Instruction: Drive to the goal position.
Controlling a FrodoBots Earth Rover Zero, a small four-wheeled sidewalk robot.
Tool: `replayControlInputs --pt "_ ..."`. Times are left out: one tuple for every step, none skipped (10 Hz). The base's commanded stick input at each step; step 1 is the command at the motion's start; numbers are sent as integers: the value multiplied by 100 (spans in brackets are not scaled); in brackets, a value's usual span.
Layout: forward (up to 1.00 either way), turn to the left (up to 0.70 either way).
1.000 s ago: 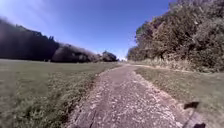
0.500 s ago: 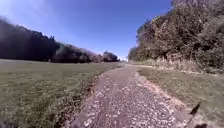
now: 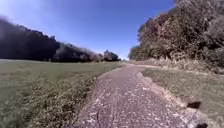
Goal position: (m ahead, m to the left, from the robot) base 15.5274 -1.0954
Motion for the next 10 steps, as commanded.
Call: replayControlInputs --pt "70 -20" --pt "70 0" --pt "70 0" --pt "70 0" --pt "70 -10" --pt "70 -32" --pt "70 -32" --pt "70 -24" --pt "70 -6" --pt "70 -2"
